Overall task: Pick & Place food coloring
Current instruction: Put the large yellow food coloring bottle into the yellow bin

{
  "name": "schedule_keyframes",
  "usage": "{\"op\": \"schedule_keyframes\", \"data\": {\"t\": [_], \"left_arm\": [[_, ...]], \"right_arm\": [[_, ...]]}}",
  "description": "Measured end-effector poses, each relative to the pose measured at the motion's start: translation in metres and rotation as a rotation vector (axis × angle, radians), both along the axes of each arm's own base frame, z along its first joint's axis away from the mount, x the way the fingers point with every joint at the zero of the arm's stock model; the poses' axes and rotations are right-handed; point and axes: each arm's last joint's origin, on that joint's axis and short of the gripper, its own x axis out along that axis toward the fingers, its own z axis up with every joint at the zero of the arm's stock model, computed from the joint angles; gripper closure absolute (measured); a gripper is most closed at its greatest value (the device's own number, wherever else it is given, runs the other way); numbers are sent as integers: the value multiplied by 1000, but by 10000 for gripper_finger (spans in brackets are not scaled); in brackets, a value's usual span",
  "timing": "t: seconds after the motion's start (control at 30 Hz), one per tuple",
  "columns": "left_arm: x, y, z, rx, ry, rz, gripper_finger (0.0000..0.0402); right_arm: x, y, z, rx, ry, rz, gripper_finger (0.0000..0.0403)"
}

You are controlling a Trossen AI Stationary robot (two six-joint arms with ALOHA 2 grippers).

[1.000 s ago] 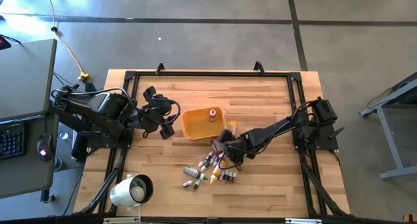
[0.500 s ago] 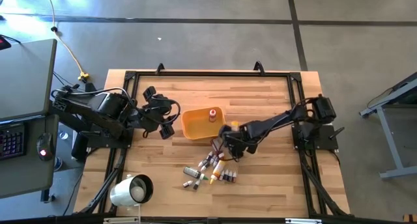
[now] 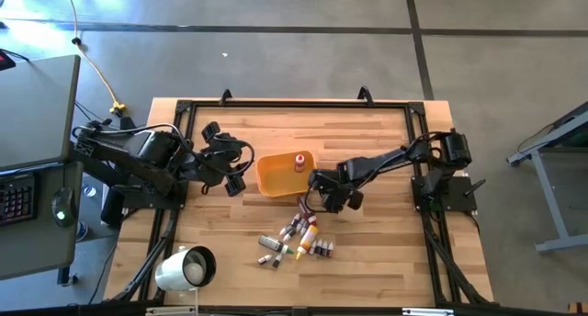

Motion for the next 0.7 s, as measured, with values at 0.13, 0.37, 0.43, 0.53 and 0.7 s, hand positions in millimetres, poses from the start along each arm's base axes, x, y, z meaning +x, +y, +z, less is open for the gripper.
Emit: {"op": "schedule_keyframes", "data": {"t": [0.13, 0.37, 0.43, 0.53, 0.7], "left_arm": [[0, 0, 0, 0, 0, 0, 181], [0, 0, 0, -1, -1, 0, 181], [0, 0, 0, -1, -1, 0, 181], [0, 0, 0, -2, -2, 0, 181], [1, 0, 0, -5, -9, 1, 181]], "right_arm": [[0, 0, 0, 55, -2, -30, 289], [2, 8, 1, 75, -24, -150, 285], [1, 12, 3, 96, -29, -202, 278], [-2, 20, 12, 134, -52, -243, 280], [-8, 34, 45, 198, -164, -291, 289]]}}
